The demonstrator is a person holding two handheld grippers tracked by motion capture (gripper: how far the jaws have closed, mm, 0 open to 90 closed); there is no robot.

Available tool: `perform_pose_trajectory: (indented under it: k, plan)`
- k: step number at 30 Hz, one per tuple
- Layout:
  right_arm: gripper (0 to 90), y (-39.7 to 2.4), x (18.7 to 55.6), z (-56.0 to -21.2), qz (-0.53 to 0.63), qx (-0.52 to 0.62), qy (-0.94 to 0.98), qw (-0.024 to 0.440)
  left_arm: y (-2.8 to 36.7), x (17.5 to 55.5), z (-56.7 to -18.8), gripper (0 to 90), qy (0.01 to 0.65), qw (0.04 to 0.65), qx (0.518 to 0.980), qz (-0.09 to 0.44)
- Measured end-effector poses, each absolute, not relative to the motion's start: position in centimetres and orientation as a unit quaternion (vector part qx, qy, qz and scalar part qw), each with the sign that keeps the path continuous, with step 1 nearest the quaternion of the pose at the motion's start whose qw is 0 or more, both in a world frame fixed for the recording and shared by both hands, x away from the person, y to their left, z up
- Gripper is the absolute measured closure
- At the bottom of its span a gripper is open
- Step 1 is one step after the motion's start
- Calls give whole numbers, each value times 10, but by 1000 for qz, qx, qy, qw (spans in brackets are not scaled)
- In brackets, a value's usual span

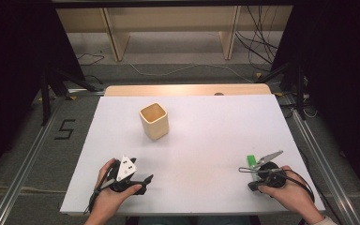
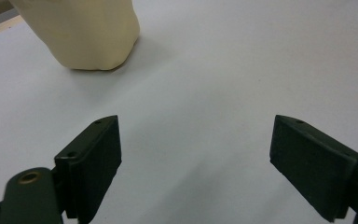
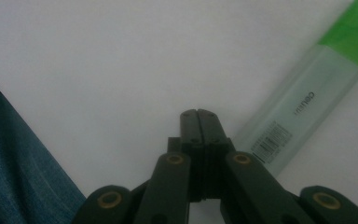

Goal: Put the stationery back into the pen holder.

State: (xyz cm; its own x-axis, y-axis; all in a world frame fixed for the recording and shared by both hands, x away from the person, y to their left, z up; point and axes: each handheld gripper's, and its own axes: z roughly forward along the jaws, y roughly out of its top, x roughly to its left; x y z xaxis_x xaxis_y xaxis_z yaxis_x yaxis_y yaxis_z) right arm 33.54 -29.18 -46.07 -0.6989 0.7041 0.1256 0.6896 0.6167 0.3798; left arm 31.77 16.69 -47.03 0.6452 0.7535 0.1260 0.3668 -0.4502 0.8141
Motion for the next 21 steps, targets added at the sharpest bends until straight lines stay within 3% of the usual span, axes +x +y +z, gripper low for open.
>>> perform_pose_trajectory:
  k: [21]
  plan:
    - [900,-319,335,-457,177,413,893,35,167,318,-470,161,343,397,816,243]
